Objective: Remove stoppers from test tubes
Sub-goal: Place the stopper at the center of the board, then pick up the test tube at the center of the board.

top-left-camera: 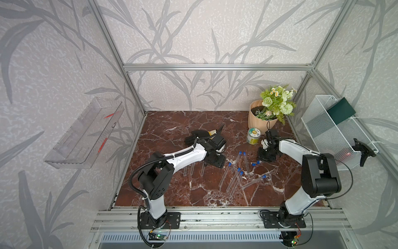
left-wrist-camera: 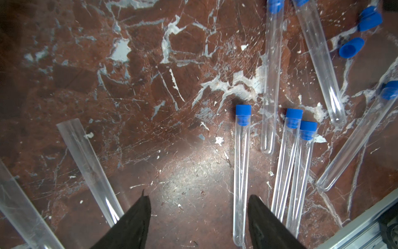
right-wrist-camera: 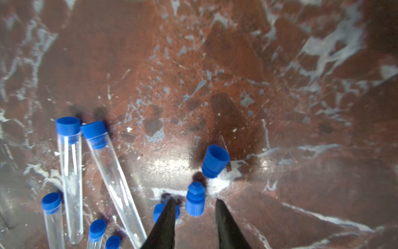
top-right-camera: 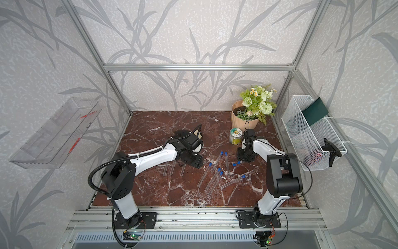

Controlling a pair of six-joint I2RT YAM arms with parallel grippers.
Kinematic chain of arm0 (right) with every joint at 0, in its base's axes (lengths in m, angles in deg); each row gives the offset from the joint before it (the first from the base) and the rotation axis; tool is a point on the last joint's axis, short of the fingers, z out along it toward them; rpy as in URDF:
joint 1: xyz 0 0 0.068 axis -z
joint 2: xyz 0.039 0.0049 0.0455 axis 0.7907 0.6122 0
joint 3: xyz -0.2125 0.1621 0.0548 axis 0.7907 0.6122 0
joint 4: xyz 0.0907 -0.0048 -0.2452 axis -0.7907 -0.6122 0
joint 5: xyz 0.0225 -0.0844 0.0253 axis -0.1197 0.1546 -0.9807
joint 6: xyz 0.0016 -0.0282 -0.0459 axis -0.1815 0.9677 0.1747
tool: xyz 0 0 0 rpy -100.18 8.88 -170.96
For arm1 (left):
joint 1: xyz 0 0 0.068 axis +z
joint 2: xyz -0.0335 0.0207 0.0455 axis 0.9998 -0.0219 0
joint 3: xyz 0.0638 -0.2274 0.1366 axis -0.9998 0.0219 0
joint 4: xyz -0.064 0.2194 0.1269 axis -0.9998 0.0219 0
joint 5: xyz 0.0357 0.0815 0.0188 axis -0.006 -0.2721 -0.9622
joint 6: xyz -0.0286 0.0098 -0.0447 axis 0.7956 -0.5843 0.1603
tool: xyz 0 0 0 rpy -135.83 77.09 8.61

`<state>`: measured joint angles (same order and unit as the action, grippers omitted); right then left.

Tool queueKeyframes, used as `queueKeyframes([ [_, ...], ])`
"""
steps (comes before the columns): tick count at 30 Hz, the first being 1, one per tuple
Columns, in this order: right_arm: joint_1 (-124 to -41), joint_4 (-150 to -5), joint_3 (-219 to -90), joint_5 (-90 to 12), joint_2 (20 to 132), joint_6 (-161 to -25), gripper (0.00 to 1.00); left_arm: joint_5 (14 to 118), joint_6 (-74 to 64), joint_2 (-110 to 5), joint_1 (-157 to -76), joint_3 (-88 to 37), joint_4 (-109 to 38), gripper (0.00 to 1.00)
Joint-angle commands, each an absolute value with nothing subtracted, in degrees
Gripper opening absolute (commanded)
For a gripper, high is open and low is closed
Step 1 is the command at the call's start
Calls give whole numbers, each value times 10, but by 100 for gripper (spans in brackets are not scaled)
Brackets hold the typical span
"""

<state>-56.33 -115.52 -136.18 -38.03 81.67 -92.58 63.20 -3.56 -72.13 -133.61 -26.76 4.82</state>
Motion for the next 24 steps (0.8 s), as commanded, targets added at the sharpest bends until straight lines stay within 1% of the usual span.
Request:
queueKeyframes([
  [1,-569,-1186,-1358,-387,774,-920,36,625,-48,-746,-1350,-294,86,69],
  [7,-578,-1170,-1334,-418,720,-922,42,628,-46,-788,-1376,-330,99,66],
  [10,-589,-1154,-1316,-424,693,-922,50,629,-42,-807,-1384,-341,106,65],
  [15,-592,-1135,-1291,-441,669,-925,66,629,-36,-827,-1393,-347,108,63],
  [18,-592,-1135,-1285,-444,662,-925,73,624,-34,-838,-1398,-355,113,61],
  [20,-592,-1134,-1283,-445,658,-924,76,619,-34,-845,-1401,-361,117,61],
  [24,-592,-1133,-1281,-450,649,-926,78,606,-34,-858,-1407,-367,127,59],
])
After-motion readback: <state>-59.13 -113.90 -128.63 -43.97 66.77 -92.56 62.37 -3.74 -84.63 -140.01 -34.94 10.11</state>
